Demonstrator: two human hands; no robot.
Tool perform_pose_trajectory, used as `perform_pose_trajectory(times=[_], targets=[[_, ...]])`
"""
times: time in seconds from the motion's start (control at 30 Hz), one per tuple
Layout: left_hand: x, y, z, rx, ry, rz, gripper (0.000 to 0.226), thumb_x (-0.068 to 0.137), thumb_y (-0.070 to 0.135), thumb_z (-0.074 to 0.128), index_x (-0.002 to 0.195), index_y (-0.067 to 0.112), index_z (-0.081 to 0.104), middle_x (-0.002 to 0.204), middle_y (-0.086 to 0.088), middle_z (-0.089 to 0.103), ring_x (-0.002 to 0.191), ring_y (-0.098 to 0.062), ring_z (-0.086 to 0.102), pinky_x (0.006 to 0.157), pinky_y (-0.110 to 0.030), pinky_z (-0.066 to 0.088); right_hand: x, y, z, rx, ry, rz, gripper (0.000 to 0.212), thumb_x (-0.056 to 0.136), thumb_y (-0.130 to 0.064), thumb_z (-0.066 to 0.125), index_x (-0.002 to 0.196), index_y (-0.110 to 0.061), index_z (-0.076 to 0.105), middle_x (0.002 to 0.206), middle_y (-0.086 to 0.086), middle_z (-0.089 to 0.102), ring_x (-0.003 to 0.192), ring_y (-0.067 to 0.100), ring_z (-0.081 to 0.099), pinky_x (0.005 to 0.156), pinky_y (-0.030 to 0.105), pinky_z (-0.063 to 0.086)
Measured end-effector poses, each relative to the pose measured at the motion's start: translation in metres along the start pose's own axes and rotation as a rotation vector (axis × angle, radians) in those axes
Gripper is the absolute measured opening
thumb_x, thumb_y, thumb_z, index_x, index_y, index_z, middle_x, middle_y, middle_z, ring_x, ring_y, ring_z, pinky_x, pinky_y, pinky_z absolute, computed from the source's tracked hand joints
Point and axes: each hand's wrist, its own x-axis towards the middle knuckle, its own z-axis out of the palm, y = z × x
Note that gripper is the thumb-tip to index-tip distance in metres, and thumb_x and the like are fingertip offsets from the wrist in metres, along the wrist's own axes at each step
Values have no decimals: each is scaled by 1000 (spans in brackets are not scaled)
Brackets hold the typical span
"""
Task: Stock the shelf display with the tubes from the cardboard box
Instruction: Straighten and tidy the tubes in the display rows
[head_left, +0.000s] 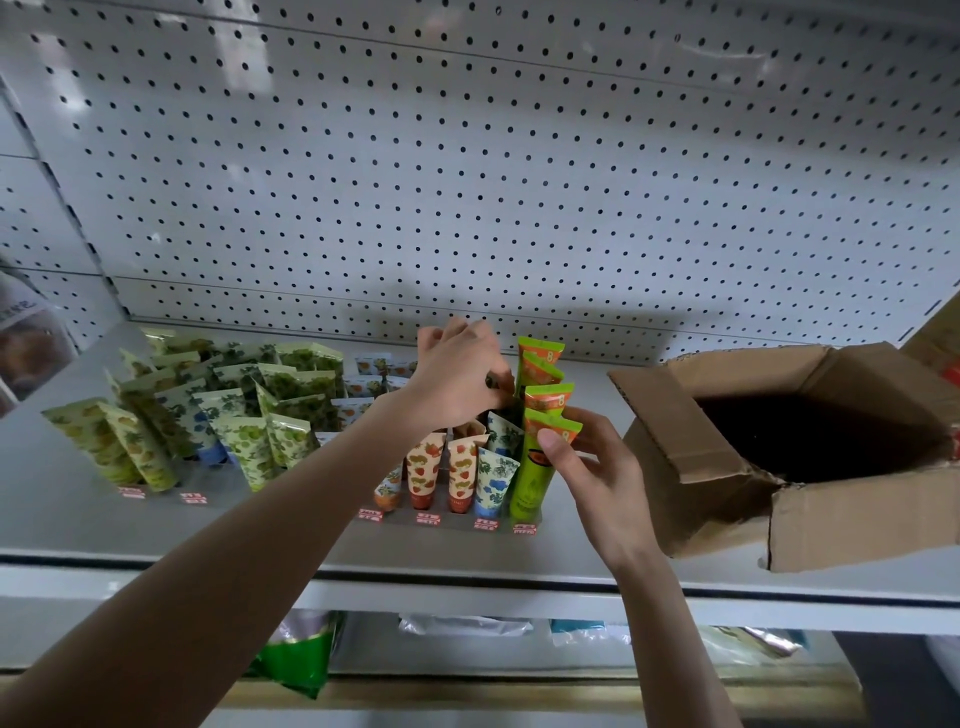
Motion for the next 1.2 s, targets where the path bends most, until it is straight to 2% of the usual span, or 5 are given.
perform_pose_trajectory(times=[0.43,0.63,0.87,1.03,1.2], targets=[[0,-3,-3,-23,-37,-26,25,81,47,63,91,26,73,114,3,52,114,-19,35,95,-38,20,1,1,-1,13,6,0,45,73,-57,59,110,-32,59,99,-24,65,96,-2,60,77,17,46],[7,-10,-10,-135,46,-103,15,85,38,63,96,31,71,122,6,51,120,-16,35,95,-34,17,1,-3,-1,40,10,-14,42,75,-52,59,109,-28,61,97,-22,67,94,-3,60,72,9,46],[24,-7,-6,4,-46,-99,20,85,38,63,103,33,68,123,2,48,120,-18,33,98,-37,19,4,-6,-1,40,21,-16,40,76,-52,57,109,-30,60,96,-29,65,93,-7,59,72,5,45],[35,-6,1,78,-82,-84,15,86,38,63,98,33,70,118,1,50,117,-21,34,97,-39,22,6,-5,-3,35,36,-4,41,76,-54,57,110,-32,59,98,-27,64,95,-5,59,76,14,44],[38,-6,7,88,-62,-56,11,87,32,63,94,29,72,117,-1,50,115,-22,35,97,-40,23,7,-3,-3,24,44,-2,40,76,-55,57,110,-33,59,99,-24,64,96,-3,59,74,11,44]])
